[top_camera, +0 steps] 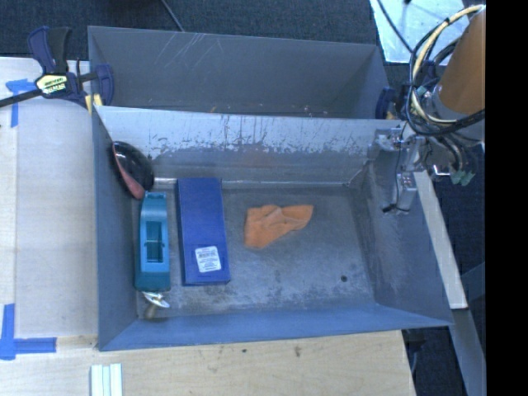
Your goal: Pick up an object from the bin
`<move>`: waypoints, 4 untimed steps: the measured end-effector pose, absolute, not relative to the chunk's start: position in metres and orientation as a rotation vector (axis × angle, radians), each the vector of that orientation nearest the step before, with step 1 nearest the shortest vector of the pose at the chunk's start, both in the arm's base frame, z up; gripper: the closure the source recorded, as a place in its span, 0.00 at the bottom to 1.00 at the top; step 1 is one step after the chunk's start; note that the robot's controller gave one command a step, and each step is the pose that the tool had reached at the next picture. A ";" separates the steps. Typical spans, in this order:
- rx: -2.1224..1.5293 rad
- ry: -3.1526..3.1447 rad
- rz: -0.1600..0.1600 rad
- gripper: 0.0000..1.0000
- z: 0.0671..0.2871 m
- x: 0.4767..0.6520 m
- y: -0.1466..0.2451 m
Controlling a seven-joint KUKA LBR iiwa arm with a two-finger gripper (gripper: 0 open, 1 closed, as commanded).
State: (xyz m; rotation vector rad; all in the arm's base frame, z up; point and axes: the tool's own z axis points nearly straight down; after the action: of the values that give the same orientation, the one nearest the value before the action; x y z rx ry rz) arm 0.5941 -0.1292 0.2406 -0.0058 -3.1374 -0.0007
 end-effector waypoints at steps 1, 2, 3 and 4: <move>-0.002 -3.146 0.001 0.00 0.246 0.595 -0.129; -0.018 -3.152 0.004 0.00 0.192 0.604 -0.111; 0.139 -3.139 0.000 0.00 0.152 0.616 -0.082; 0.358 -3.124 0.001 0.00 0.121 0.617 -0.062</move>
Offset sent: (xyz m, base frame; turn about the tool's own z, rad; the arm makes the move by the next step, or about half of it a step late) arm 0.0113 0.0296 -0.0825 0.0111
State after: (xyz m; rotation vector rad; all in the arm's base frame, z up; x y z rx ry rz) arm 0.6172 -0.0616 0.1212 0.3584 -3.1245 0.0008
